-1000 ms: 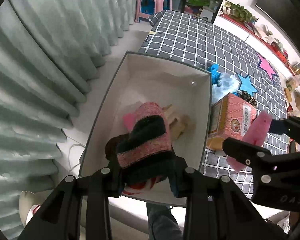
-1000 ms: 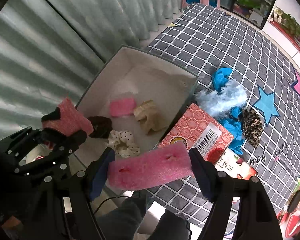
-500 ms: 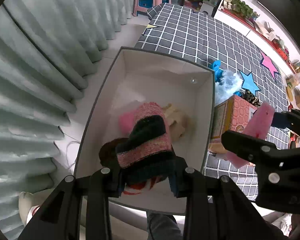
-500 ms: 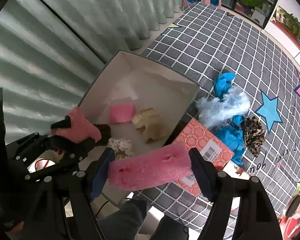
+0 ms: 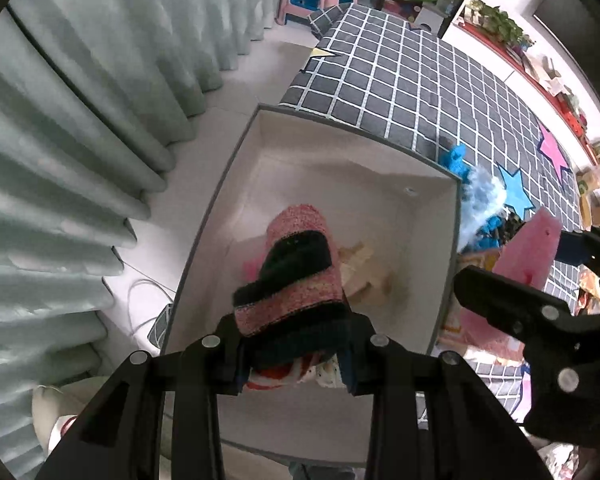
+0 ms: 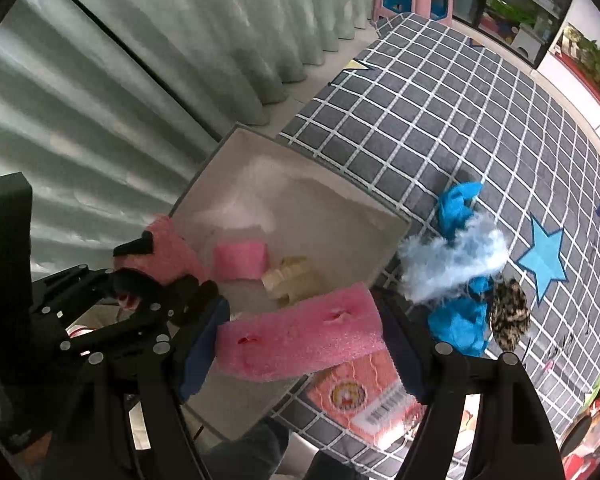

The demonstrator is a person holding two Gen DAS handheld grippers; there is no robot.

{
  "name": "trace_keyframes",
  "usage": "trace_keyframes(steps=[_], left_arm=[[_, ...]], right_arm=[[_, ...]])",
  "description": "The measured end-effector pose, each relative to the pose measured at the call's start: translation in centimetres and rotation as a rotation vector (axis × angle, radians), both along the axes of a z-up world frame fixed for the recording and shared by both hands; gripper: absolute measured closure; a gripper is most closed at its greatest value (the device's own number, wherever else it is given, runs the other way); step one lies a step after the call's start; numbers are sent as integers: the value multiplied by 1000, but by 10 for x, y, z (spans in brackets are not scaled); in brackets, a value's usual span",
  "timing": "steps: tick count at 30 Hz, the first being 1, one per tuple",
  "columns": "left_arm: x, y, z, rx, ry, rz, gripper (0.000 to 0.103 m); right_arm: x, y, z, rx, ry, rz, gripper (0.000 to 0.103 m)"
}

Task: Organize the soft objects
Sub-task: 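Open both tools to drop the striped sock and foam tube into the box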

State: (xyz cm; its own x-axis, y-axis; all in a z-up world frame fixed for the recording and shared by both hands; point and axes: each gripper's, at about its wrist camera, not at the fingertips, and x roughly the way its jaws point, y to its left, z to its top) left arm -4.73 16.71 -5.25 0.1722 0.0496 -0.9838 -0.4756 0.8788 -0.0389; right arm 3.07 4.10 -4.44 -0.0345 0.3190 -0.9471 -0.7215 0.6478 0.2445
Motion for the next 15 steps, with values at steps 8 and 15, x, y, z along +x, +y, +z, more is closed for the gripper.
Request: trace_keyframes(steps=[8,15], left_arm=[[13,9,-12,-22,17,4,66],[16,9,-23,-32,39,-1,66]], right_arm=[[14,23,-15,-3,47,3,26],[19,32,-29,-22,82,5,26]])
